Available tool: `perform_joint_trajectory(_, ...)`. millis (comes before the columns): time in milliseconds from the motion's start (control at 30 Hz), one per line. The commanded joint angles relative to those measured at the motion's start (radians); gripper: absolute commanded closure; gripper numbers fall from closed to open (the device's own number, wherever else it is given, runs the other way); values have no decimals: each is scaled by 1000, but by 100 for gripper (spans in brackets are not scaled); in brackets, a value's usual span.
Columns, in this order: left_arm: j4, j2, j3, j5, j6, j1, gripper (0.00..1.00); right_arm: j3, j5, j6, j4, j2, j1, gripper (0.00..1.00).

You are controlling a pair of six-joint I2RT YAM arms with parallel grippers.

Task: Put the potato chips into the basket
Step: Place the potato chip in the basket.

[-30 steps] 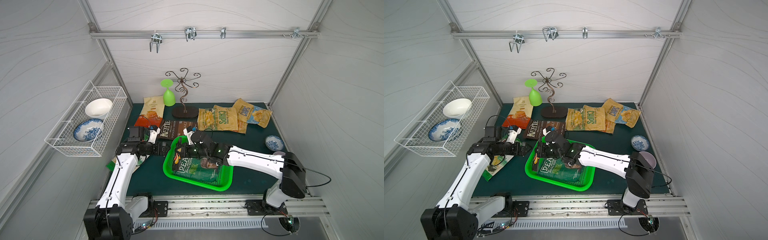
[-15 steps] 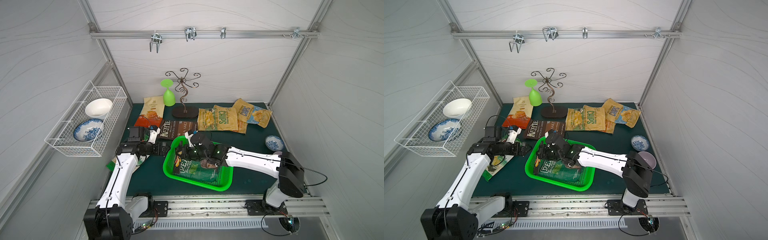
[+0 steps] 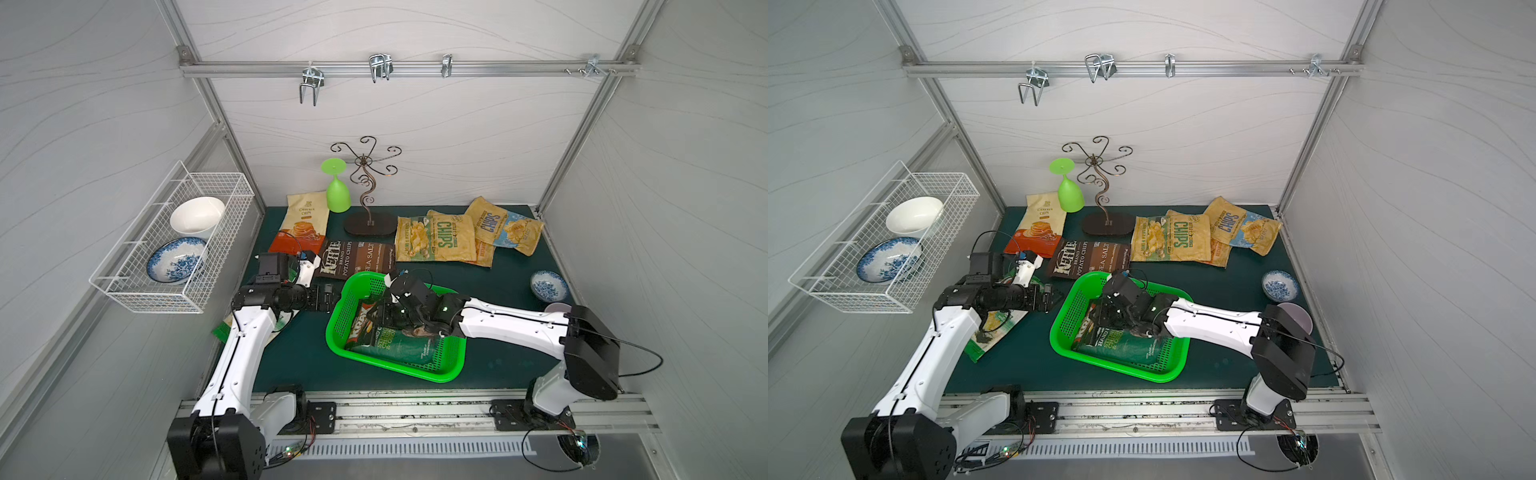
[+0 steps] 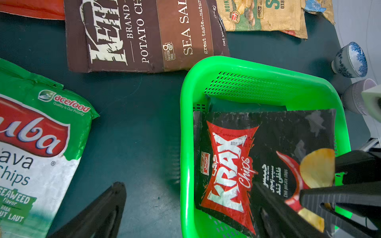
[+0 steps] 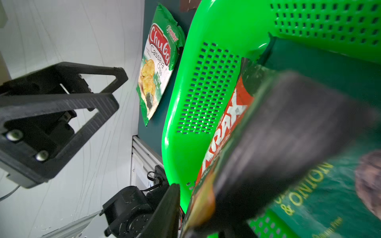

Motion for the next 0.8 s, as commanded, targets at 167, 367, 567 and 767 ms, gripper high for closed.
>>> perform_joint_trajectory(167, 25, -11, 8, -2, 0, 4, 1, -51, 250, -109, -211, -220, -19, 52)
perform_joint_trajectory(367, 25, -11, 8, 1, 0, 3, 1, -103, 335, -133, -263, -319, -29, 52)
perform_joint_trajectory(567, 24, -10, 8, 3, 1, 5, 1, -116, 341, -168, -271, -340, -45, 52)
perform_joint_trajectory(767, 24, -10, 7, 1, 2, 5, 1, -123, 238, -193, -242, -300, -91, 52)
